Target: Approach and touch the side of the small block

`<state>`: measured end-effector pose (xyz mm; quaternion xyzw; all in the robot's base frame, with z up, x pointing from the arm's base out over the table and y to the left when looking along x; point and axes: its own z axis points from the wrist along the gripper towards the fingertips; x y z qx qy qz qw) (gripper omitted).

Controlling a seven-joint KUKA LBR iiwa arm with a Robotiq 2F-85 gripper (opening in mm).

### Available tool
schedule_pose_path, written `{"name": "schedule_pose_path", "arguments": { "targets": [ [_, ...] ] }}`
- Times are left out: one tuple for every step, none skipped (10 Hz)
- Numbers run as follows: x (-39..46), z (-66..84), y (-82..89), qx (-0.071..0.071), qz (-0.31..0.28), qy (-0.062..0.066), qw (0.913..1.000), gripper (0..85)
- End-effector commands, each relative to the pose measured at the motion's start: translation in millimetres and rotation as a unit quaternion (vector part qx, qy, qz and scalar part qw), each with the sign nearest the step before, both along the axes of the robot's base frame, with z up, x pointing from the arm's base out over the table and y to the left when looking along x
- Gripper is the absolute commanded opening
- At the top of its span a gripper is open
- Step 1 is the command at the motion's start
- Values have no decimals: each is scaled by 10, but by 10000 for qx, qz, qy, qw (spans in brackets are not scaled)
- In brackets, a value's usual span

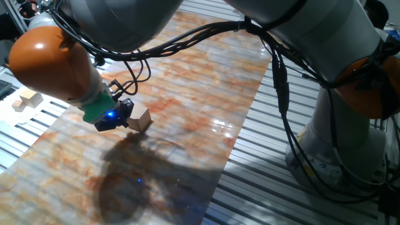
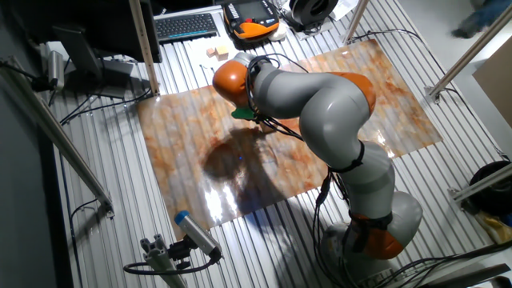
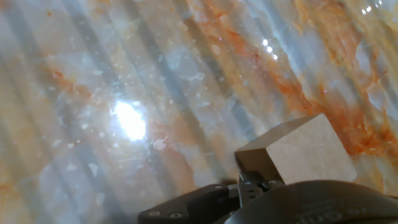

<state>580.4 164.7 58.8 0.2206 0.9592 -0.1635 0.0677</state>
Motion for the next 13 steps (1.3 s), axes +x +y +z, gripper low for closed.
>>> {"name": "schedule_pose_path", "arguments": {
  "targets": [
    [-7,-9,-36,1,41,1,10000,0],
    [-12,-20,-66,14,74,-6,10000,0],
    [-15,-28,-84,0,94,0,10000,0],
    [-16,-30,-89,-31,96,4,9999,0],
    [-16,-26,-87,-30,103,6,9999,0],
    [-12,-11,-72,243,20,-48,9997,0],
    [0,20,-43,695,-149,-157,9973,0],
    [2,50,-12,751,-187,-165,9969,0],
    [10,83,34,780,-214,-159,9966,0],
    [14,125,71,922,-265,-166,9952,0],
    [14,173,118,1054,-332,-180,9937,0],
    [18,219,168,1162,-363,-158,9924,0],
    [33,275,216,1259,-368,-120,9913,0]
  ]
}}
